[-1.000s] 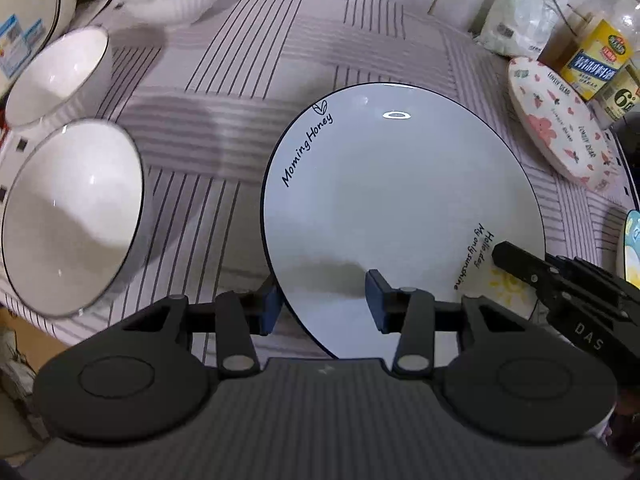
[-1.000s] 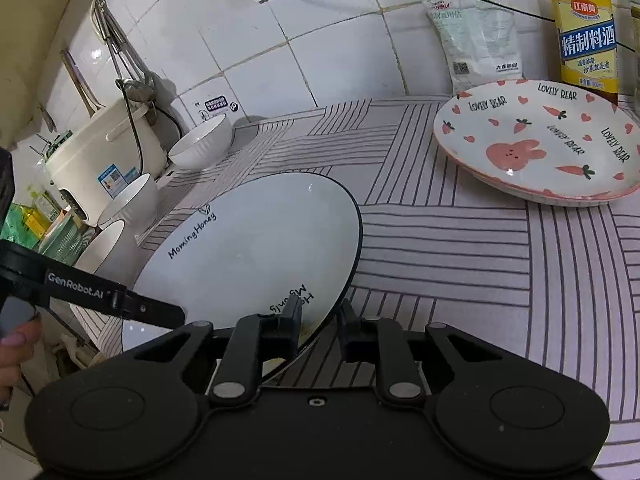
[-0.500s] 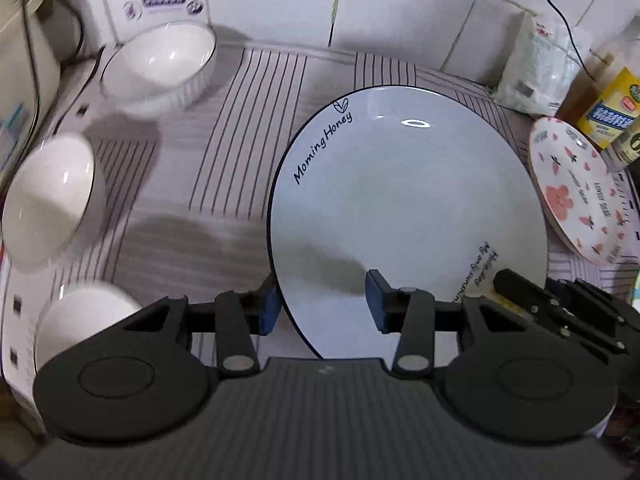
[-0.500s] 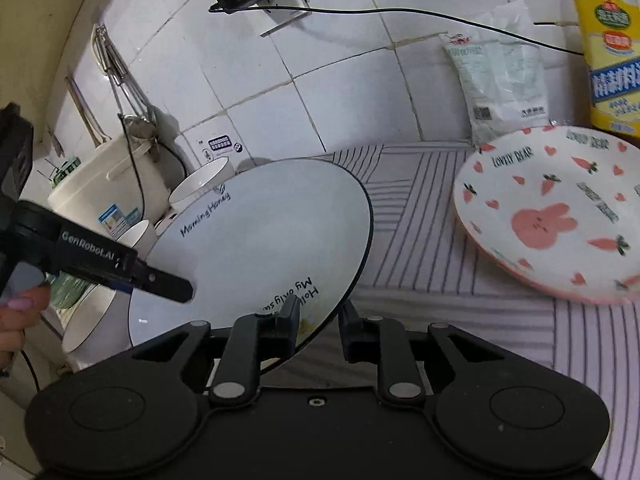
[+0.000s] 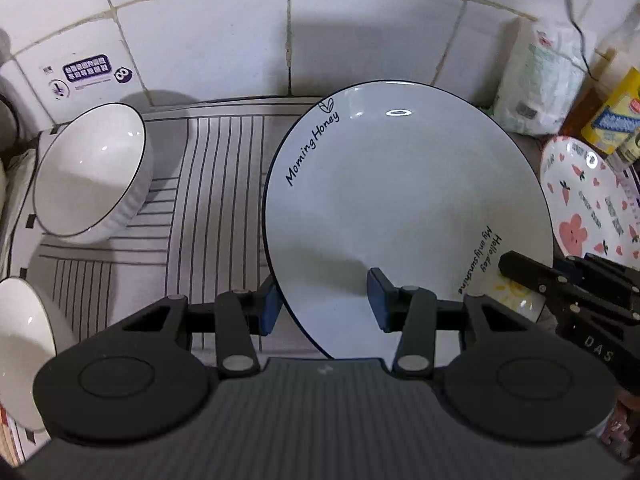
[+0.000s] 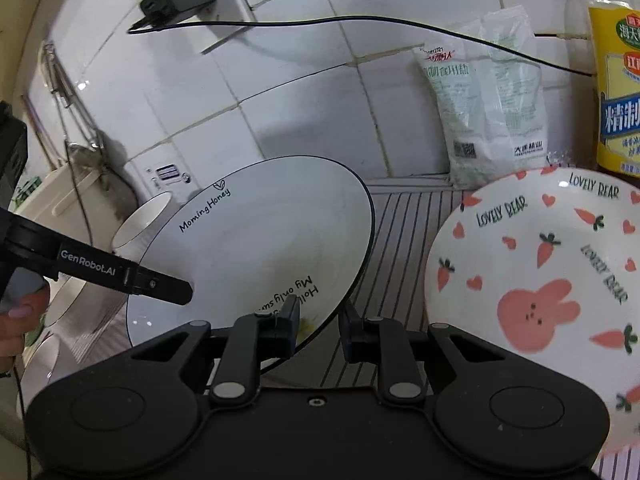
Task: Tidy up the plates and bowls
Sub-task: 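Lift the white plate and stand it upright against the wall tiles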
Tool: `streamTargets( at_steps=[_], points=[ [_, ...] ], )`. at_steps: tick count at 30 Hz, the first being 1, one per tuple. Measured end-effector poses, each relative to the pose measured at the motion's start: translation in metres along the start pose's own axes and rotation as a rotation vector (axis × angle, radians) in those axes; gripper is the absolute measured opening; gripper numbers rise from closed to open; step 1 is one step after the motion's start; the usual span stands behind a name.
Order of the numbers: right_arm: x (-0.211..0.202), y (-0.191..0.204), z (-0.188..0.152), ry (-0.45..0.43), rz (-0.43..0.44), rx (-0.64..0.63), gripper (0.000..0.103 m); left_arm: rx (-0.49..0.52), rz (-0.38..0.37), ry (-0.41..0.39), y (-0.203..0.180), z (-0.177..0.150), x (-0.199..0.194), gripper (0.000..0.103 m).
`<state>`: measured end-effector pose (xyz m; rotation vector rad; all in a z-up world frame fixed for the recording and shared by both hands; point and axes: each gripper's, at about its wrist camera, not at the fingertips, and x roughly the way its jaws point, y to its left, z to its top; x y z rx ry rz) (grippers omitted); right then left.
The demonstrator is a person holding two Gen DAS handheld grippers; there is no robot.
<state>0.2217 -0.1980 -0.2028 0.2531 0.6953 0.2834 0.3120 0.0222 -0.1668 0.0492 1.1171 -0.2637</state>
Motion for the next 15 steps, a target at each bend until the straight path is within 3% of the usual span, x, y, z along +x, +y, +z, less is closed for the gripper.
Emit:
streamTargets(
  at_steps=[9, 15],
  points=[
    [0.036, 0.006, 0.022, 0.044, -0.093, 0.003, 0.027, -0.043, 0.004, 0.046, 0.011, 0.030, 0.033, 0.043],
    [0.049, 0.010, 0.027, 0.059, -0.155, -0.019, 0.028, -0.066, 0.026, 0.048, 0.012, 0.034, 0.042, 0.043]
  ],
)
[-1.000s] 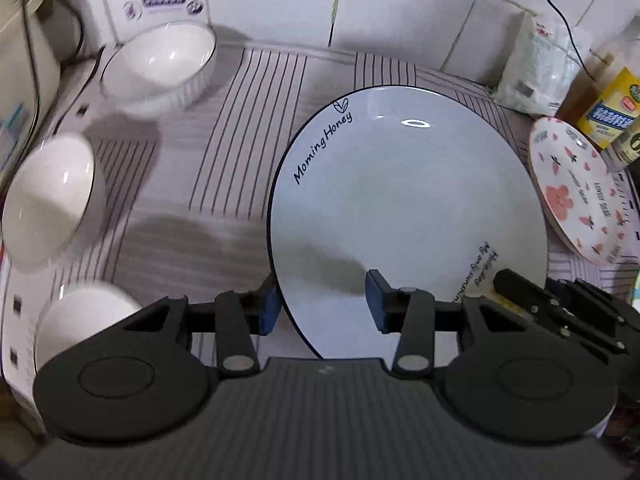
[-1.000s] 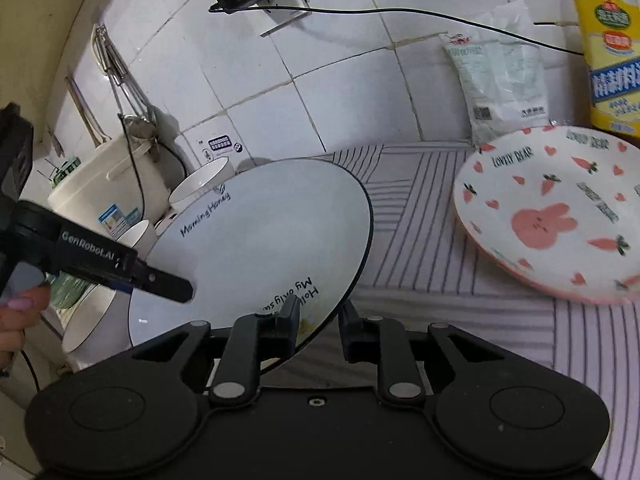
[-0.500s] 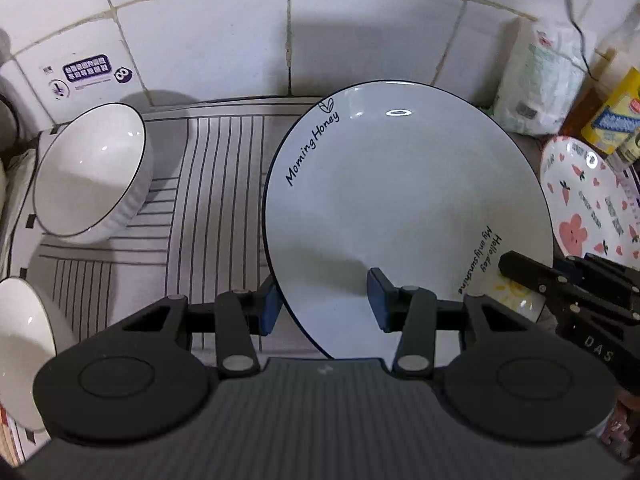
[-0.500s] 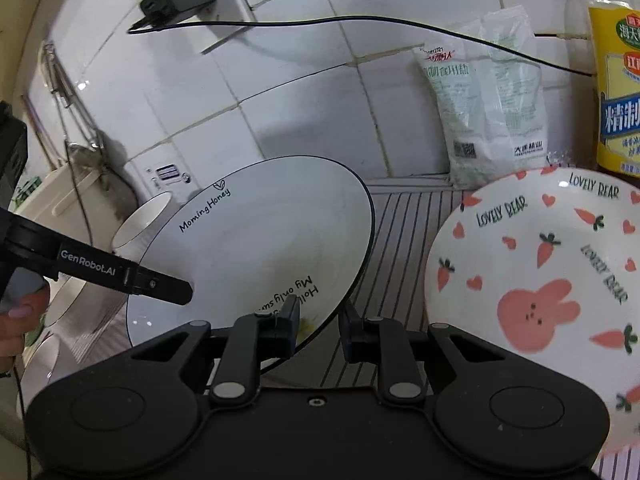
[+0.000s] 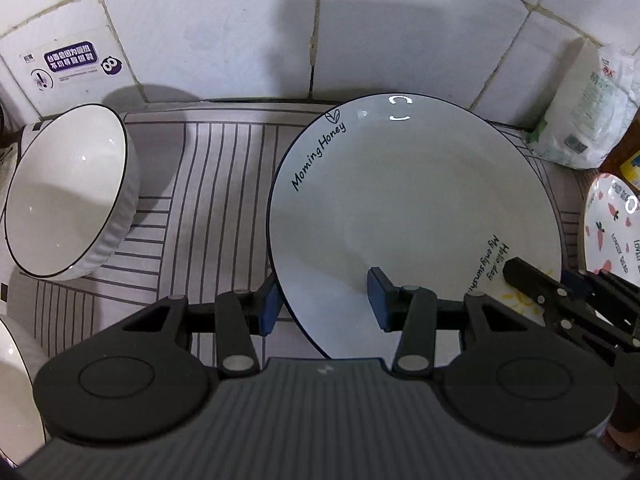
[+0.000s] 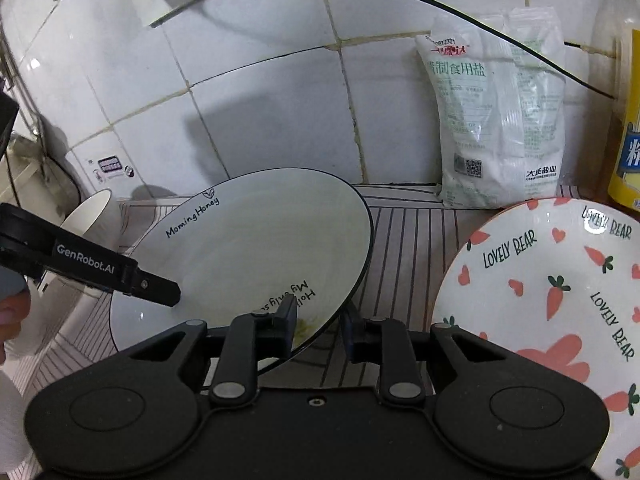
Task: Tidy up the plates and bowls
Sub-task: 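Lift the white plate and stand it upright against the wall tiles, then open both grippers and move them to the pink bunny plate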
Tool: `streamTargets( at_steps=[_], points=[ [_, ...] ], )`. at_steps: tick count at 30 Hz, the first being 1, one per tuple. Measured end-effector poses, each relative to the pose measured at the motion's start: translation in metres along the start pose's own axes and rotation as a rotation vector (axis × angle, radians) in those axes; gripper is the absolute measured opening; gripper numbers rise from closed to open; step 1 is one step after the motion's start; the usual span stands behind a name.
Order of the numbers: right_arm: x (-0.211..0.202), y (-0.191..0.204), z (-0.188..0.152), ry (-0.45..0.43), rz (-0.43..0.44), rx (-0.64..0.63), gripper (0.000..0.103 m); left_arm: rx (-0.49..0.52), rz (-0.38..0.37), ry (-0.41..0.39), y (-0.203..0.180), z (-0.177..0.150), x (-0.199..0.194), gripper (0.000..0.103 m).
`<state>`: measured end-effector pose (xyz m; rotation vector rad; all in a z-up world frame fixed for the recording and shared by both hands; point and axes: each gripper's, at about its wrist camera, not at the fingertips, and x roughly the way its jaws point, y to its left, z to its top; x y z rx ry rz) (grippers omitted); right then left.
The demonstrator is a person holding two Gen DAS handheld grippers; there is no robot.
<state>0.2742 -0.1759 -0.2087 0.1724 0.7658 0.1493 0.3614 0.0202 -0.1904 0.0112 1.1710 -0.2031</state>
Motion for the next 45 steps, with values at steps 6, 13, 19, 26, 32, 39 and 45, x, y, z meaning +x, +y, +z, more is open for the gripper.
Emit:
streamTargets(
  at_steps=[6, 13, 19, 26, 32, 39, 45],
  points=[
    [0.007, 0.015, 0.004, 0.023, -0.071, -0.086, 0.037, 0.028, 0.077, 0.008, -0.013, -0.005, 0.001, 0.052],
    [-0.035, 0.032, -0.008, 0.014, -0.065, -0.228, 0.059, 0.115, 0.264, -0.075, -0.050, -0.031, -0.034, 0.065],
    [-0.105, 0.018, -0.012, -0.051, 0.012, -0.186, 0.064, 0.082, 0.182, -0.082, -0.067, -0.050, -0.064, 0.066],
    [-0.175, -0.009, -0.016, -0.132, -0.005, -0.150, 0.066, 0.102, 0.104, -0.105, -0.101, -0.068, -0.098, 0.066],
    [-0.215, -0.046, -0.025, -0.180, -0.068, -0.091, 0.069, 0.137, 0.018, -0.093, -0.135, -0.077, -0.117, 0.067],
    [-0.232, -0.076, -0.035, -0.234, -0.150, -0.069, 0.070, 0.197, -0.053, -0.074, -0.172, -0.084, -0.129, 0.073],
    [-0.230, -0.098, -0.040, -0.263, -0.183, -0.038, 0.070, 0.188, -0.069, -0.066, -0.193, -0.082, -0.119, 0.078]
  ],
)
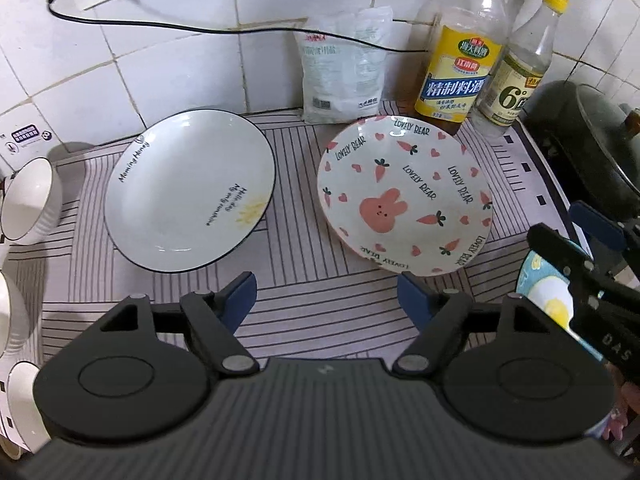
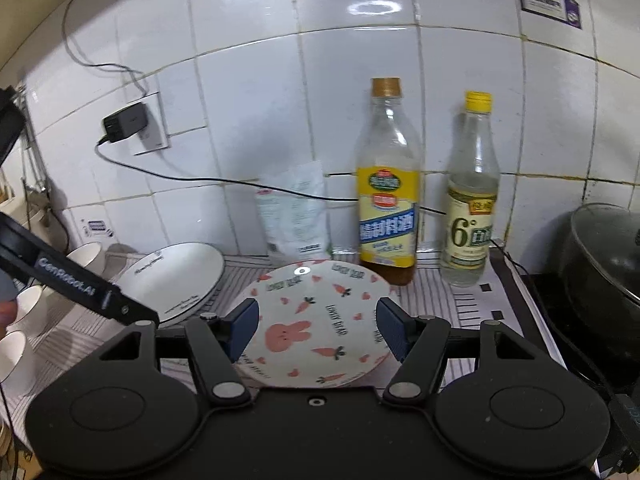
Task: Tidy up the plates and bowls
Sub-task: 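Open both grippers and move them to the pink bunny plate, then close both grippers on the pink bunny plate rim and lift it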
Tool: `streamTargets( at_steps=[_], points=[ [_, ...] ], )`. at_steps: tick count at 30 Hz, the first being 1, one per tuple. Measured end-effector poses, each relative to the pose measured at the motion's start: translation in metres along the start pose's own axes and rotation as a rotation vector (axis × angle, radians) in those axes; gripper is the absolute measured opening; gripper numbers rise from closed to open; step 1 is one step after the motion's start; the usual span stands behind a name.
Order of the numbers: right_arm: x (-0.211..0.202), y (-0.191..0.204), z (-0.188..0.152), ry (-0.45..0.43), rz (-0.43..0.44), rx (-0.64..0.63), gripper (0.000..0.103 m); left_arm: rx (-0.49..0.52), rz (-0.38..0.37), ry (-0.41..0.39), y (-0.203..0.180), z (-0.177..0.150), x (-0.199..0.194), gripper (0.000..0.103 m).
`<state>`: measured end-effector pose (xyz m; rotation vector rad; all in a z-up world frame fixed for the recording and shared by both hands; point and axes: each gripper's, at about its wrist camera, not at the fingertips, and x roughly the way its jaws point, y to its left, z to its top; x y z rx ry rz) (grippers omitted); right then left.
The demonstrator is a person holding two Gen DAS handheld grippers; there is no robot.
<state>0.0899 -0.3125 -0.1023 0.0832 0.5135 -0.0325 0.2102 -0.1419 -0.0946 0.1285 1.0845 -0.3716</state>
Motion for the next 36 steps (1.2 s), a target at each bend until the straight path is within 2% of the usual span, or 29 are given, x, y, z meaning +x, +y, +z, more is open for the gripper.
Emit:
streamTargets(
  at_steps=[2, 5, 11, 18, 22, 23, 24, 26, 28, 29, 30, 32, 36],
  points=[
    [0.007, -0.008, -0.001, 0.011, -0.023, 0.025, 0.070, -0.005, 0.014, -0.009, -0.004, 0.000, 0.011, 0.081],
    [0.024, -0.020, -0.002, 0.094, -0.062, 0.059, 0.071, -0.024, 0.037, -0.018, -0.010, 0.000, 0.033, 0.082],
    [0.058, -0.044, -0.009, 0.167, -0.022, 0.146, 0.071, -0.048, 0.042, -0.035, -0.017, 0.001, 0.077, 0.084],
    [0.099, -0.063, -0.021, 0.241, -0.040, 0.208, 0.070, -0.065, 0.085, -0.030, -0.012, 0.005, 0.112, 0.084],
    [0.115, -0.072, -0.025, 0.285, -0.048, 0.251, 0.063, -0.066, 0.054, -0.013, -0.006, 0.009, 0.119, 0.080],
    [0.116, -0.072, -0.025, 0.287, -0.040, 0.256, 0.062, -0.066, 0.040, -0.010, -0.006, 0.010, 0.119, 0.074],
    [0.117, -0.072, -0.024, 0.298, -0.038, 0.258, 0.061, -0.068, 0.026, -0.005, -0.004, 0.011, 0.120, 0.061],
    [0.119, -0.070, -0.023, 0.301, -0.033, 0.248, 0.057, -0.085, -0.003, 0.011, -0.001, 0.012, 0.122, 0.051],
    [0.121, -0.071, -0.022, 0.308, -0.030, 0.259, 0.048, -0.100, -0.035, 0.020, 0.000, 0.013, 0.123, 0.042],
    [0.123, -0.072, -0.022, 0.314, -0.027, 0.268, 0.040, -0.101, -0.050, 0.023, 0.000, 0.013, 0.123, 0.037],
    [0.125, -0.074, -0.023, 0.319, -0.023, 0.283, 0.030, -0.099, -0.060, 0.024, -0.001, 0.013, 0.124, 0.034],
    [0.128, -0.077, -0.024, 0.336, -0.016, 0.303, 0.019, -0.098, -0.071, 0.024, -0.002, 0.013, 0.125, 0.031],
    [0.131, -0.079, -0.027, 0.334, 0.003, 0.331, 0.017, -0.119, -0.095, 0.032, -0.001, 0.013, 0.127, 0.026]
  ],
)
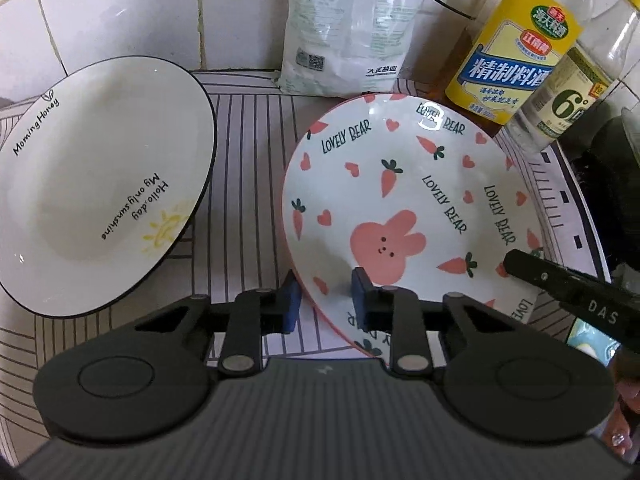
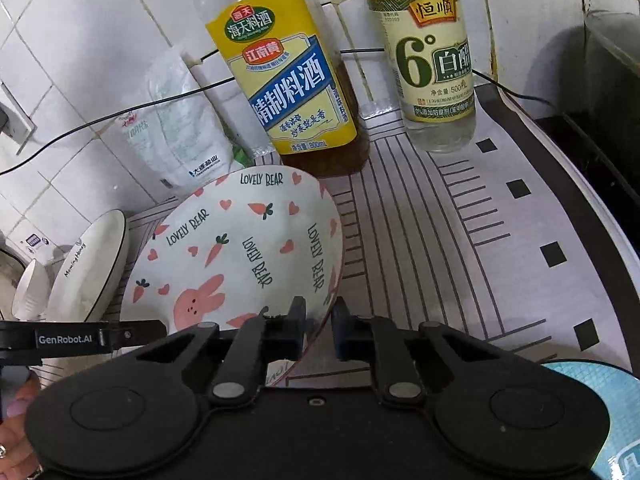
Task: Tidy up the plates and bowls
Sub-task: 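Close both grippers on the pink bunny plate rim and lift it, then stand the pink bunny plate upright against the white plate's face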
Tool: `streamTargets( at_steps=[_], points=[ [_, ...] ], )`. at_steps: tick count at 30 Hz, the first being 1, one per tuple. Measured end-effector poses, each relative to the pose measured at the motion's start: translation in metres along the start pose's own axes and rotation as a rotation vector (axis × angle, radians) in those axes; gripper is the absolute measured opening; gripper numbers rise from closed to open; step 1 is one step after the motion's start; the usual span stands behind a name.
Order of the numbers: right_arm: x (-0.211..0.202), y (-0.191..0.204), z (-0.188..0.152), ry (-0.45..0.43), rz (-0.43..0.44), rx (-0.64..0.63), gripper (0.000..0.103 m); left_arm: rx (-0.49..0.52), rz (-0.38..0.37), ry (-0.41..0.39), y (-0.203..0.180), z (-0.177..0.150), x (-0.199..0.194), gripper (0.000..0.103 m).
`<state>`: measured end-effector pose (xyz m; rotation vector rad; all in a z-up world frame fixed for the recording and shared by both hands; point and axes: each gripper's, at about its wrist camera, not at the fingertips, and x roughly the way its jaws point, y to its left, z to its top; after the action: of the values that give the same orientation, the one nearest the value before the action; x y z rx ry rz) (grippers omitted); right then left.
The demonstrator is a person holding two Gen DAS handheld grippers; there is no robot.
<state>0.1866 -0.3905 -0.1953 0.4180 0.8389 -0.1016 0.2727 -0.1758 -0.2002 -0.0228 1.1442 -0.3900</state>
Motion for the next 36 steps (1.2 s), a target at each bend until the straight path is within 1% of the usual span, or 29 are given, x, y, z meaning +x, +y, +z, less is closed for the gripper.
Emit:
streamTargets(
  at_steps=[8, 10, 12, 15, 16, 17, 19, 22, 24, 26, 28, 32, 36],
  points=[
    [0.007, -0.007, 0.000, 0.009, 0.040, 0.050, 0.017, -0.030, -0.027, -0.007, 0.004, -0.001, 0.003, 0.026],
    [0.010, -0.011, 0.000, 0.006, 0.057, 0.080, 0.018, -0.020, -0.030, -0.010, 0.004, -0.001, 0.004, 0.026],
    [0.012, -0.013, 0.000, 0.004, 0.068, 0.106, 0.018, 0.018, -0.026, -0.018, 0.002, -0.002, 0.004, 0.027],
    [0.012, -0.009, 0.002, 0.015, 0.058, 0.091, 0.019, 0.073, -0.003, -0.046, -0.003, -0.005, 0.003, 0.028],
    [0.012, -0.007, 0.003, 0.021, 0.054, 0.069, 0.019, 0.078, -0.001, -0.050, -0.002, -0.005, 0.002, 0.028],
    [0.012, -0.006, 0.003, 0.003, 0.092, 0.022, 0.019, 0.076, -0.002, -0.048, -0.001, -0.005, 0.002, 0.028],
    [0.011, -0.006, 0.003, 0.011, 0.100, 0.006, 0.019, 0.074, -0.009, -0.043, 0.001, -0.003, 0.000, 0.028],
    [0.006, -0.003, 0.002, 0.001, 0.105, -0.027, 0.019, 0.090, -0.027, -0.054, 0.003, -0.004, -0.009, 0.028],
    [0.001, -0.002, 0.002, -0.014, 0.114, -0.039, 0.020, 0.114, -0.016, -0.064, 0.003, -0.006, -0.017, 0.027],
    [0.000, 0.000, 0.001, 0.003, 0.120, -0.047, 0.020, 0.140, -0.006, -0.083, 0.002, -0.012, -0.023, 0.027],
    [-0.002, 0.003, -0.003, -0.001, 0.125, -0.055, 0.020, 0.121, -0.012, -0.068, 0.007, -0.016, -0.027, 0.027],
    [-0.009, 0.010, -0.014, -0.012, 0.137, -0.065, 0.020, 0.125, -0.002, -0.081, 0.010, -0.028, -0.042, 0.027],
    [-0.018, 0.018, -0.024, -0.025, 0.160, -0.072, 0.020, 0.112, -0.021, -0.084, 0.020, -0.039, -0.064, 0.027]
  ],
)
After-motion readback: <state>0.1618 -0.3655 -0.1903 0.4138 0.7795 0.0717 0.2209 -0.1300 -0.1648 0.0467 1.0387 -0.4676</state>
